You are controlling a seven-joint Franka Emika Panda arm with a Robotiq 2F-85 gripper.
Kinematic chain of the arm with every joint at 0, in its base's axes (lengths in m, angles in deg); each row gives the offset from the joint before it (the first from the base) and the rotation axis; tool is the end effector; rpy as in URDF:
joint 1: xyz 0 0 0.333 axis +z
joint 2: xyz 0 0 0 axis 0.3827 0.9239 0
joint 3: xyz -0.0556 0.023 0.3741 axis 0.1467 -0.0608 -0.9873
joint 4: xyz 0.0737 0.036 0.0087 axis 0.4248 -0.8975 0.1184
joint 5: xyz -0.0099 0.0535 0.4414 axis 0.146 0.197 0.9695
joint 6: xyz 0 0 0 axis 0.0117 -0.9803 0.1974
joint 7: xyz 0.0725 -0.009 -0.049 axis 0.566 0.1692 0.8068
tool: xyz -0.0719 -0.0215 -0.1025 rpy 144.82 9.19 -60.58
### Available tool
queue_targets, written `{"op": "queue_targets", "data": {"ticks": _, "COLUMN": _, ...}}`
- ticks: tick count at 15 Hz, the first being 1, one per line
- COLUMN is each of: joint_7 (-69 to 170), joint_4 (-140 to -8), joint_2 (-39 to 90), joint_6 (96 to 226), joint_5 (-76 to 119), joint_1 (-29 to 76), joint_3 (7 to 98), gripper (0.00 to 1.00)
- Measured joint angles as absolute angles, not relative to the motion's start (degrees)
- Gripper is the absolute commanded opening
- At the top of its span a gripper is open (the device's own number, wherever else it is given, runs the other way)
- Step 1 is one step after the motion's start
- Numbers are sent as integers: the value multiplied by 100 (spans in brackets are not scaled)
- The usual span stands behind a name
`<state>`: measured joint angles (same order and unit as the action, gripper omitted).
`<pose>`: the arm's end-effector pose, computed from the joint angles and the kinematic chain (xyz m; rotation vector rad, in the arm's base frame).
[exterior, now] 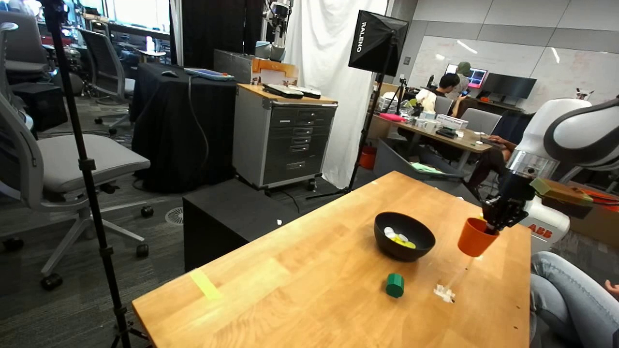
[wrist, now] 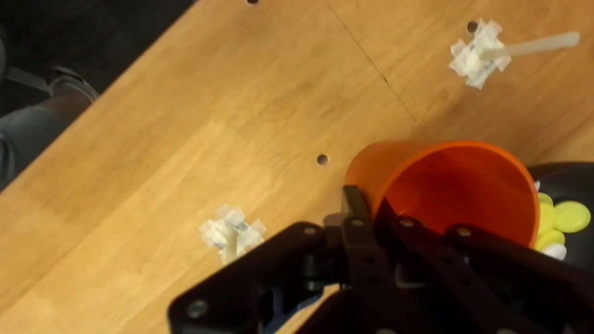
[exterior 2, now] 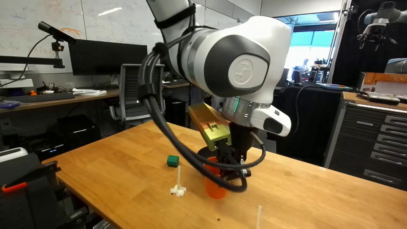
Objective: Pour the contents of the orange cup into the black bowl
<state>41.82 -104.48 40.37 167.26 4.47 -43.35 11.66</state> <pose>0.5313 -0.2949 0.1743 -2.9230 0.7503 0.1026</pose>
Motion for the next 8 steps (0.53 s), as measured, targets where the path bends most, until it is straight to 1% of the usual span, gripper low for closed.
{"op": "queue_targets", "data": {"ticks": 2, "joint_7": 4819, "joint_4": -10124, "joint_2": 3901, "joint_6": 16087, "joint_5": 1062, "joint_1": -3579, "joint_3": 1956, "gripper": 1}}
{"op": "queue_targets", "data": {"ticks": 4, "joint_7": 4950, "joint_4": -9780, "joint_2": 3863, "joint_6": 15640, "joint_5": 1233, "joint_1": -2717, "joint_3": 2837, "gripper": 1}}
{"op": "queue_targets", "data": {"ticks": 6, "joint_7": 4950, "joint_4": -9502, "joint_2": 3951, "joint_6": 15387, "joint_5": 1242, "joint_1": -1860, "joint_3": 3717, "gripper": 1}}
{"op": "queue_targets", "data": {"ticks": 8, "joint_7": 4943, "joint_4": -9296, "joint_2": 4139, "joint_6": 15363, "joint_5": 1273, "joint_1": -1149, "joint_3": 4415, "gripper": 1}}
